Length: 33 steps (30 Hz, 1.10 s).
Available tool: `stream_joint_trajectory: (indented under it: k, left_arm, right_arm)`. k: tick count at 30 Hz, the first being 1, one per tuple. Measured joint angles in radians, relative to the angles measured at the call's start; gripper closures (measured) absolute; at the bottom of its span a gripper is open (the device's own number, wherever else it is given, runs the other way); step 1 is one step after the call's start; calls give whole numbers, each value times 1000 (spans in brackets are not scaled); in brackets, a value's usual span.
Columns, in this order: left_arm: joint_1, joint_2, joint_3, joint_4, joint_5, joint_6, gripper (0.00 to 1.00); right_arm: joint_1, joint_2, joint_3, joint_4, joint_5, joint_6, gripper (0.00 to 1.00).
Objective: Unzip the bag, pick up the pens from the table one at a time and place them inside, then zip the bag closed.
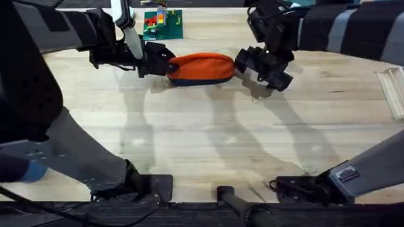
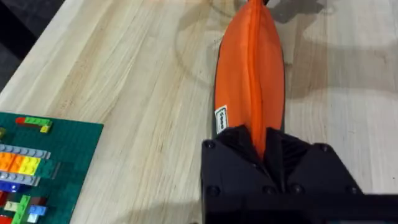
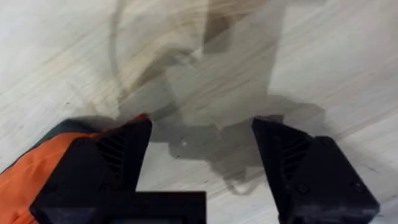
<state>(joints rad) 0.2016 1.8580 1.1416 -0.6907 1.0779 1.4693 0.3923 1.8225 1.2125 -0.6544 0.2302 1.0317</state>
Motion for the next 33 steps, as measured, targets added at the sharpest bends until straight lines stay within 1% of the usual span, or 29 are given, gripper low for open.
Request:
stream_joint_trajectory:
  k: [12,15,19,21,22,24,25,27,28,29,30,33]
  left_arm:
    - [0,0,0,-4,0,0,959]
    - [0,0,0,-5,0,0,959]
    - [0,0,0,-6,0,0,949]
    - [0,0,0,-11,1,0,747]
    - [0,0,0,-13,2,-1,678]
    - [1,0,0,-13,1,-1,603]
    - [2,0,0,-14,1,2,513]
    - [3,0,0,-18,1,0,253]
    - [3,0,0,-19,1,-1,85]
    - [4,0,0,-21,1,-3,33]
    - [4,0,0,-20,0,-3,14]
    - [4,0,0,-27,0,-3,8]
  right_arm:
    - [-2,-5,2,-18,16,-11,5]
    - [-3,-23,2,-23,16,-12,5]
    - [-4,-77,2,-23,16,-15,5]
    - [-4,-101,4,-23,16,-15,5]
    - [-4,-111,5,-23,16,-15,5]
    - [-4,-122,8,-23,16,-15,5]
    - [-4,-124,8,-23,16,-15,5]
    - [-4,-126,9,-23,16,-15,5]
    - [-4,-125,9,-24,16,-15,5]
    - [-4,-126,9,-24,16,-15,5]
    - [-4,-126,9,-24,16,-15,6]
    - [-4,-126,9,-24,16,-15,5]
